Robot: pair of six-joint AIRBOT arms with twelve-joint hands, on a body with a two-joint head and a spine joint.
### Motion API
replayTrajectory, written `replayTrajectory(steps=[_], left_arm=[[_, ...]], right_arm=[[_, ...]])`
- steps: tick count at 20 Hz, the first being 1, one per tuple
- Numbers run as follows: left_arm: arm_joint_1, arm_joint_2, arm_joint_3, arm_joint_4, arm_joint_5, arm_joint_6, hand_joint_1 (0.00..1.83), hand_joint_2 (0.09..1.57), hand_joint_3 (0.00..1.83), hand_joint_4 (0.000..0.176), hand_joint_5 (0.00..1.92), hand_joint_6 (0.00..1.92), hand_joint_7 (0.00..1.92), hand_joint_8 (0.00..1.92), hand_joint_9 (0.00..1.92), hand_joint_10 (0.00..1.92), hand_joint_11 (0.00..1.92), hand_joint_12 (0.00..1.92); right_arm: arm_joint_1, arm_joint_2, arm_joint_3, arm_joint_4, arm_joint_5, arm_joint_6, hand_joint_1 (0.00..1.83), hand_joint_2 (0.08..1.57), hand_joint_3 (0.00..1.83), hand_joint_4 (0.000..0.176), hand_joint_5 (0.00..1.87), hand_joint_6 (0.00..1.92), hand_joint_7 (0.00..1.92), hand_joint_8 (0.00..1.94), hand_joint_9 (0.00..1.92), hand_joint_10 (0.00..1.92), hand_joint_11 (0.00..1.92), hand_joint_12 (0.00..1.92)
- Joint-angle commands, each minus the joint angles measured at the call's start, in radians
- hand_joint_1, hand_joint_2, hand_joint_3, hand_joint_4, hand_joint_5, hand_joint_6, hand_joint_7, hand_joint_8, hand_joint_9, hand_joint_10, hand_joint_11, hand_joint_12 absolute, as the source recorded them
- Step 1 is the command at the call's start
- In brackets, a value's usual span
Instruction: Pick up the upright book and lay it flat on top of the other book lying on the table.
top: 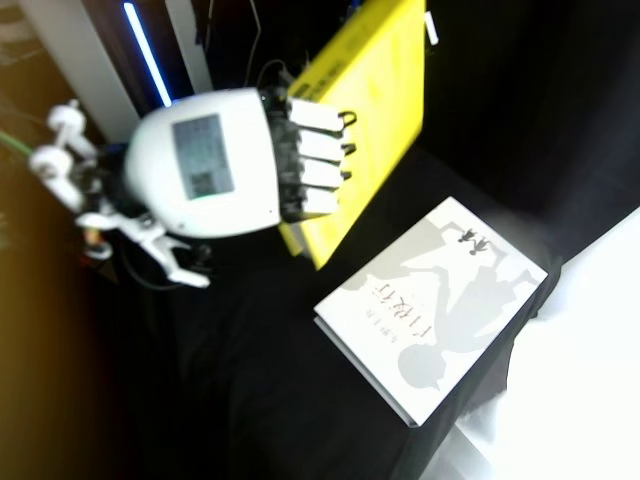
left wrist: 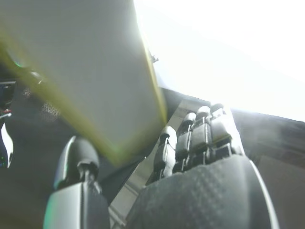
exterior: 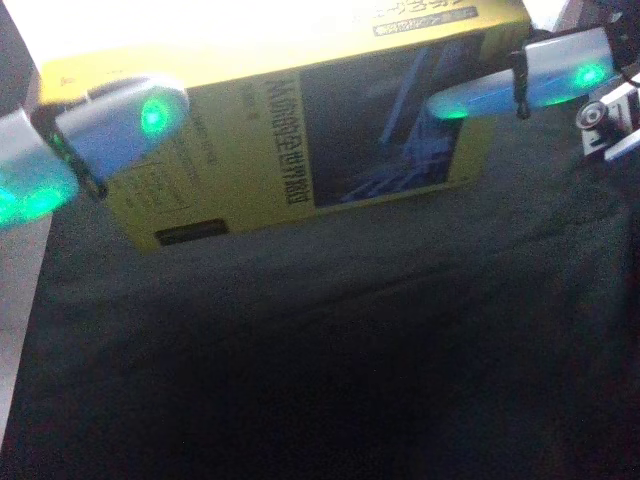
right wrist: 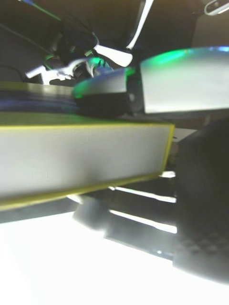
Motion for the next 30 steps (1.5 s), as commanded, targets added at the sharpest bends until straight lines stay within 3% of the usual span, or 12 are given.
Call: replayTrajectory(steps=[1, 4, 6, 9, 11, 14, 15, 20, 24, 26, 29, 30], left_arm=[[0.011, 0.020, -0.010, -0.008, -0.113, -0.003, 0.36, 1.03, 0.00, 0.176, 0.00, 0.00, 0.00, 0.00, 0.00, 0.00, 0.00, 0.00], [0.069, 0.033, -0.027, -0.057, -0.128, -0.003, 0.37, 1.07, 0.00, 0.175, 0.00, 0.00, 0.00, 0.00, 0.00, 0.00, 0.00, 0.00], [0.108, 0.031, -0.036, -0.070, -0.142, -0.003, 0.48, 1.09, 0.01, 0.176, 0.00, 0.00, 0.00, 0.00, 0.00, 0.00, 0.00, 0.00], [0.134, 0.022, -0.046, -0.074, -0.144, -0.003, 0.44, 1.01, 0.00, 0.176, 0.00, 0.00, 0.00, 0.00, 0.00, 0.00, 0.00, 0.00], [0.136, 0.012, -0.047, -0.066, -0.142, -0.003, 0.46, 1.01, 0.00, 0.176, 0.00, 0.00, 0.00, 0.00, 0.00, 0.00, 0.00, 0.00], [0.144, -0.007, -0.046, -0.053, -0.141, -0.003, 0.47, 1.03, 0.00, 0.176, 0.00, 0.00, 0.00, 0.00, 0.00, 0.00, 0.00, 0.00], [0.151, -0.014, -0.045, -0.052, -0.139, -0.003, 0.47, 1.03, 0.00, 0.176, 0.00, 0.00, 0.00, 0.00, 0.00, 0.00, 0.00, 0.00], [0.154, -0.043, -0.021, -0.035, -0.118, -0.003, 0.45, 1.05, 0.00, 0.159, 0.00, 0.00, 0.00, 0.00, 0.00, 0.00, 0.00, 0.00], [0.154, -0.047, -0.016, -0.030, -0.125, -0.003, 0.47, 1.03, 0.00, 0.175, 0.00, 0.00, 0.00, 0.00, 0.00, 0.00, 0.00, 0.00], [0.154, -0.052, -0.011, -0.030, -0.134, -0.003, 0.46, 1.05, 0.00, 0.154, 0.00, 0.00, 0.00, 0.00, 0.00, 0.00, 0.00, 0.00], [0.162, -0.052, -0.013, -0.033, -0.162, -0.003, 0.48, 1.05, 0.00, 0.160, 0.00, 0.00, 0.00, 0.00, 0.00, 0.00, 0.00, 0.00], [0.167, -0.051, -0.013, -0.037, -0.166, -0.003, 0.50, 1.05, 0.00, 0.138, 0.00, 0.00, 0.00, 0.00, 0.00, 0.00, 0.00, 0.00]], right_arm=[[0.014, 0.010, 0.002, 0.105, 0.101, -0.002, 1.12, 1.20, 0.00, 0.000, 0.81, 1.25, 1.23, 1.82, 1.39, 1.92, 1.49, 1.92], [0.052, 0.045, -0.007, 0.136, 0.102, -0.067, 1.13, 1.20, 0.00, 0.000, 0.82, 1.23, 1.25, 1.94, 1.44, 1.92, 1.53, 1.92], [0.072, 0.060, -0.015, 0.172, 0.100, -0.130, 1.18, 1.26, 0.01, 0.000, 0.73, 1.15, 0.79, 1.77, 1.01, 1.92, 1.13, 1.92], [0.103, 0.064, -0.005, 0.185, 0.096, -0.156, 1.11, 1.22, 0.00, 0.000, 0.78, 1.29, 1.22, 1.90, 1.42, 1.92, 1.48, 1.92], [0.123, 0.054, 0.009, 0.187, 0.088, -0.156, 1.19, 1.24, 0.00, 0.000, 0.64, 1.33, 0.95, 1.41, 1.10, 1.51, 1.04, 1.82], [0.178, 0.030, 0.005, 0.205, 0.043, -0.341, 1.20, 1.27, 0.00, 0.000, 0.61, 1.27, 0.82, 1.56, 1.12, 1.71, 1.14, 1.92], [0.186, 0.016, 0.015, 0.206, 0.032, -0.372, 1.20, 1.27, 0.00, 0.000, 0.58, 1.37, 0.86, 1.42, 1.02, 1.46, 0.99, 1.81], [0.187, -0.037, 0.090, 0.205, -0.039, -0.372, 1.23, 1.20, 0.00, 0.000, 0.66, 1.30, 0.98, 1.19, 1.00, 1.24, 0.78, 1.76], [0.186, -0.047, 0.118, 0.202, -0.083, -0.372, 1.36, 1.16, 0.00, 0.000, 0.75, 1.06, 0.99, 1.04, 0.88, 1.47, 0.73, 1.83], [0.187, -0.048, 0.129, 0.194, -0.090, -0.372, 1.27, 1.12, 0.00, 0.000, 0.85, 1.02, 1.11, 0.99, 0.94, 1.30, 0.76, 1.79], [0.186, -0.061, 0.131, 0.194, -0.099, -0.372, 1.27, 1.10, 0.00, 0.000, 0.89, 0.95, 1.13, 0.96, 0.97, 1.29, 0.77, 1.77], [0.172, -0.074, 0.133, 0.190, -0.110, -0.372, 1.27, 1.09, 0.00, 0.000, 0.89, 0.99, 1.16, 0.88, 1.02, 1.25, 0.81, 1.73]])
